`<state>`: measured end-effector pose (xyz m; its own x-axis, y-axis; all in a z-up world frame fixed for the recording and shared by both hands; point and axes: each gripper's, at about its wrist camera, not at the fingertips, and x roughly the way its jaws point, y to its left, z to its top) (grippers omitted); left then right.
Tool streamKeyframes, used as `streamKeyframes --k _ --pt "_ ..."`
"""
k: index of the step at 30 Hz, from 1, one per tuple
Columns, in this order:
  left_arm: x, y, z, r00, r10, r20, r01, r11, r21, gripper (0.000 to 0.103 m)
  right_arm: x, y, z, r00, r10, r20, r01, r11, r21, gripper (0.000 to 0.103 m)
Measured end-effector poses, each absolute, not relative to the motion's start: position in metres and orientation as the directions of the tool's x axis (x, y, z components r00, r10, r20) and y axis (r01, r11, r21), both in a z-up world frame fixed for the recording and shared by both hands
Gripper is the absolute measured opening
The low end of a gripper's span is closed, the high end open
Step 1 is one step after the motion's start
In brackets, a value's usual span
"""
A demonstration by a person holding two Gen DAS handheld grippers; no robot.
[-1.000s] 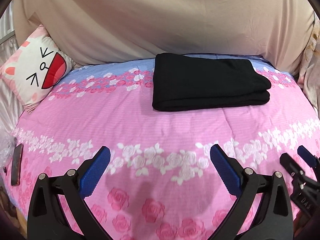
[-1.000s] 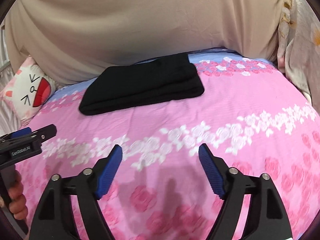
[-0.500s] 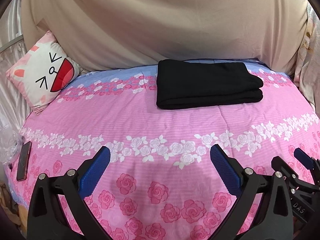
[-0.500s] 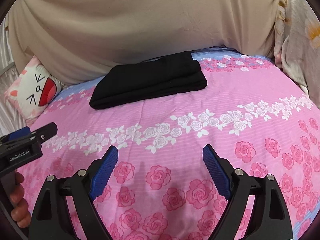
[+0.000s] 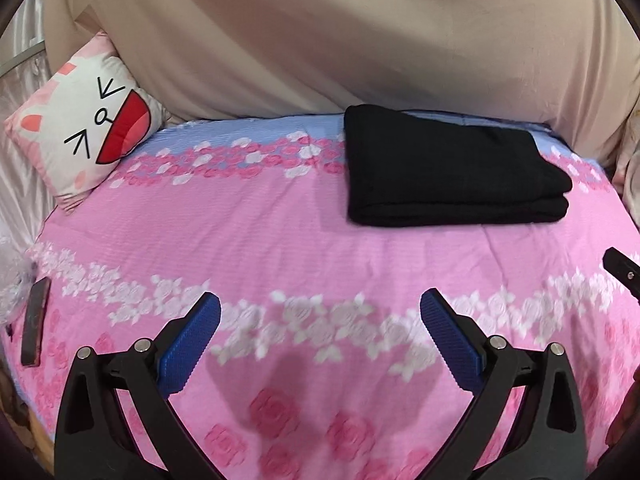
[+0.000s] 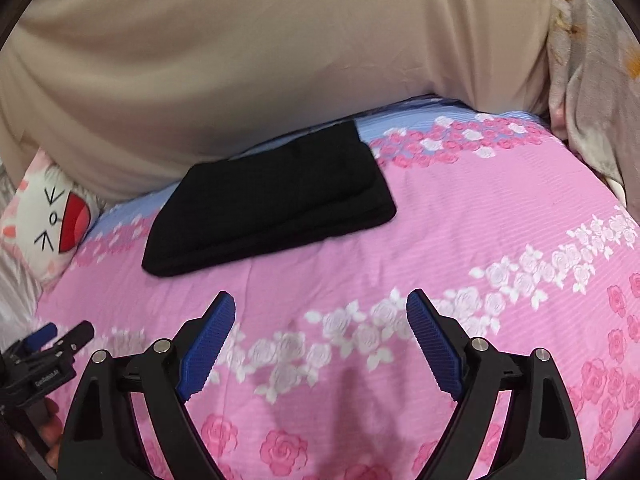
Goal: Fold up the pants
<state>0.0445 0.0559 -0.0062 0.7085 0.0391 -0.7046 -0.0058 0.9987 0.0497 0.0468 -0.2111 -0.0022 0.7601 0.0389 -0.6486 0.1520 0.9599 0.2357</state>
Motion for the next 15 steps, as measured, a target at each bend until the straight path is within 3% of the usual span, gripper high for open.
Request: streamKeyframes --k 5,9,15 --pt "0.052 0.032 -0.004 0.734 0.081 -0.674 -0.001 0.993 0.119 0.098 0.040 -0.209 -0.016 0.745 -0.014 -0.667 0.196 0.960 0.200 0.085" --pt "0.051 0.024 0.002 0.737 0.025 -0.675 0.035 0.997 0.075 0.098 0.035 -0.196 -0.017 0.731 -0.029 -0.681 0.188 0.969 0.160 0.085" --pt "0.054 0.014 0.014 0.753 0.017 -0.658 0.033 0.997 0.063 0.098 0.045 -0.173 0.018 0.801 -0.091 -0.591 0.136 0.990 0.032 0.085"
